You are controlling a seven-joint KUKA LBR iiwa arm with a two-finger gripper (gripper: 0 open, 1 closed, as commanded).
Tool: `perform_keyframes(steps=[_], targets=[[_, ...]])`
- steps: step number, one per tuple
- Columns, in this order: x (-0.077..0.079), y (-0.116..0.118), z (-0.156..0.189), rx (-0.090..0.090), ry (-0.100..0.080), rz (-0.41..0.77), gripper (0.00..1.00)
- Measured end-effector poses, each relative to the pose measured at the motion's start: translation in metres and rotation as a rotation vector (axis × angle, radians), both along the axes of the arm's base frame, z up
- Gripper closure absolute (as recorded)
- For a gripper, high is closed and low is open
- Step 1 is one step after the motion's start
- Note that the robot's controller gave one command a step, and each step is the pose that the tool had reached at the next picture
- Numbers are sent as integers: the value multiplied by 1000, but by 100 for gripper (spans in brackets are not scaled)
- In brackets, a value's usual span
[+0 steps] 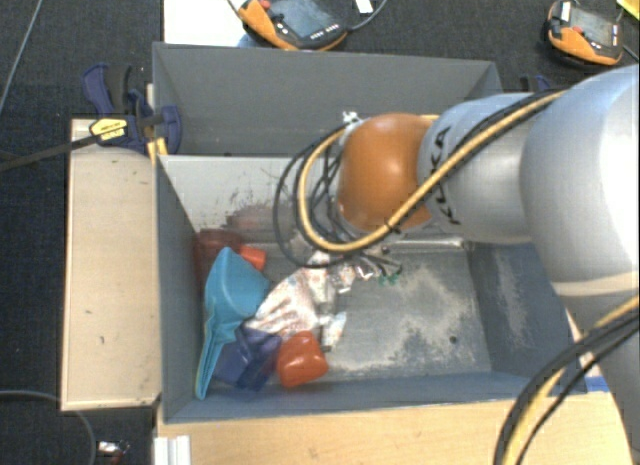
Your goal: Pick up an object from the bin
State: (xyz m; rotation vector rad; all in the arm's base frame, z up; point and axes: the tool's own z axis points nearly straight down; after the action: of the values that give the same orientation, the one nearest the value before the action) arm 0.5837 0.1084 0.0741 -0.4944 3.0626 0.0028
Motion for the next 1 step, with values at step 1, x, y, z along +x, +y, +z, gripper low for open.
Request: perform_keyframes(steps=[1], targets=[[-13, -14, -3, 3, 6, -109, 100]])
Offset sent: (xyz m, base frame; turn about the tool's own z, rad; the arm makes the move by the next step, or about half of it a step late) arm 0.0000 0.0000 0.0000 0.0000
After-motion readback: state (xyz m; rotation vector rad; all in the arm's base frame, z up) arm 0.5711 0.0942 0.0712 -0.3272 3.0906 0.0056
